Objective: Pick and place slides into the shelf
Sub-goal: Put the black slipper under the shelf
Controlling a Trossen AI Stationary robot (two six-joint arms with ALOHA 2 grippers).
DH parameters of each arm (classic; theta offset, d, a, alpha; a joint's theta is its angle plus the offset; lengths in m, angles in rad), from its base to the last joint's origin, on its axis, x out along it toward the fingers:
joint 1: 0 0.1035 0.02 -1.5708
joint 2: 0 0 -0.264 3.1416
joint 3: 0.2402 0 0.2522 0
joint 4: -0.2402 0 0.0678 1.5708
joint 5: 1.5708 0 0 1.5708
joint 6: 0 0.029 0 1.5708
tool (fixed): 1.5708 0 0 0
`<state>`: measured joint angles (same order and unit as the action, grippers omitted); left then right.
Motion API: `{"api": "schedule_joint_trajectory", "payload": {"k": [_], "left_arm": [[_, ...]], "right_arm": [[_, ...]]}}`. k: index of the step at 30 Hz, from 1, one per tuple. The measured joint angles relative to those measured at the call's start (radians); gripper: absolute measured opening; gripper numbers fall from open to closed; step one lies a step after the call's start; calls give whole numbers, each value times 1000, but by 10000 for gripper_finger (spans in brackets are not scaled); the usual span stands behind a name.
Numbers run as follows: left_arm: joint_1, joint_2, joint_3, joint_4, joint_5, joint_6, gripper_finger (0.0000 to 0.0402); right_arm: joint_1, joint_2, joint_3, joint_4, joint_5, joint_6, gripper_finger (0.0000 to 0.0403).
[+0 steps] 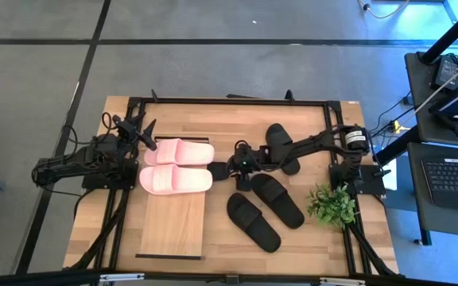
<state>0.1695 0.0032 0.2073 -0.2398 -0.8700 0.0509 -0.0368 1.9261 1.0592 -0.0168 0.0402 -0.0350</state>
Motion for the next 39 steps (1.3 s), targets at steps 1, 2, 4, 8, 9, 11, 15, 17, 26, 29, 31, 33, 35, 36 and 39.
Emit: {"api": "schedule_joint_trajectory", "payload": {"k": [1, 2, 4, 8, 9, 11, 15, 17, 26, 29, 31, 33, 35, 36, 39], "left_arm": [[0, 0, 0, 0, 0, 0, 217], [0, 0, 0, 0, 0, 0, 217], [0, 0, 0, 0, 0, 0, 217], [0, 0, 0, -2, 0, 0, 217], [0, 0, 0, -2, 0, 0, 217], [0, 0, 0, -4, 0, 0, 217], [0, 0, 0, -4, 0, 0, 217], [0, 0, 0, -4, 0, 0, 217], [0, 0, 0, -7, 0, 1, 217], [0, 0, 0, -7, 0, 3, 217], [0, 0, 0, -7, 0, 3, 217], [0, 0, 0, -7, 0, 3, 217], [0, 0, 0, -6, 0, 3, 217], [0, 0, 0, -7, 0, 3, 217], [0, 0, 0, -7, 0, 3, 217]], "right_arm": [[-1, 5, 1, 11, 0, 1, 227], [-1, 7, 0, 8, 0, 1, 227], [0, 14, 1, 34, 0, 1, 227], [0, 15, 6, 25, -1, 3, 227], [0, 14, 9, 9, -1, 3, 227], [0, 9, 19, -54, -1, 6, 227], [0, -1, 84, -188, 0, 27, 227], [0, -6, 127, -255, 0, 31, 227], [10, -131, 212, -547, 118, 59, 227], [16, -208, 212, -634, 209, 90, 227], [16, -253, 212, -682, 270, 103, 227], [16, -288, 212, -695, 319, 105, 227], [6, -313, 212, -710, 351, 80, 227], [1, -321, 212, -717, 351, 62, 227], [-16, -327, 212, -748, 353, -7, 227]]}}
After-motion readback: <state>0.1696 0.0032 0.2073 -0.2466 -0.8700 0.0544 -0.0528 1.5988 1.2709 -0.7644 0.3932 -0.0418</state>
